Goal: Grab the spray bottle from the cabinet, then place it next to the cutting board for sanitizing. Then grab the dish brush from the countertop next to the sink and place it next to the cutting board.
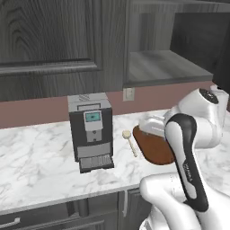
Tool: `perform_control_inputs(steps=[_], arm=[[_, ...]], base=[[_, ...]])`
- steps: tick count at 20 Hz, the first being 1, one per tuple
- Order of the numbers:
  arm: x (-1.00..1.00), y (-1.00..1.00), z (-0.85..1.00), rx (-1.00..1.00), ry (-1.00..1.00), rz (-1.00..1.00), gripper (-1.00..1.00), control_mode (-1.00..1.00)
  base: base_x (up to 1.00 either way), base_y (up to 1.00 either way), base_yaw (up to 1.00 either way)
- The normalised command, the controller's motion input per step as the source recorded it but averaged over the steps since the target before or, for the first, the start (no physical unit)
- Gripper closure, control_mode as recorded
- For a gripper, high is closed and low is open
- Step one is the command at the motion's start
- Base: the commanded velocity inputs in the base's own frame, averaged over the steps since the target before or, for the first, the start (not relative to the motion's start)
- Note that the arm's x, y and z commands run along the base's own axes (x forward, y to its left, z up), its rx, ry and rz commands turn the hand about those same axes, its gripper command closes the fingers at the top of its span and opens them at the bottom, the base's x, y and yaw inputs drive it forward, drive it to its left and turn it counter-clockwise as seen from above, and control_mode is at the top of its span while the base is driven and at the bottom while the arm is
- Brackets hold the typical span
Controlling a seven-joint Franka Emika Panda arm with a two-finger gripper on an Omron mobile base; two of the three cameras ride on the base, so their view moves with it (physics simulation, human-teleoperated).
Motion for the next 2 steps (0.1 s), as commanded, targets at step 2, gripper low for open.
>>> perform_control_inputs(steps=[2], arm=[[-0.56,0.0,1.0,-0.01,0.0,0.0,-1.0,-1.0]], base=[[0.0,0.0,0.0]])
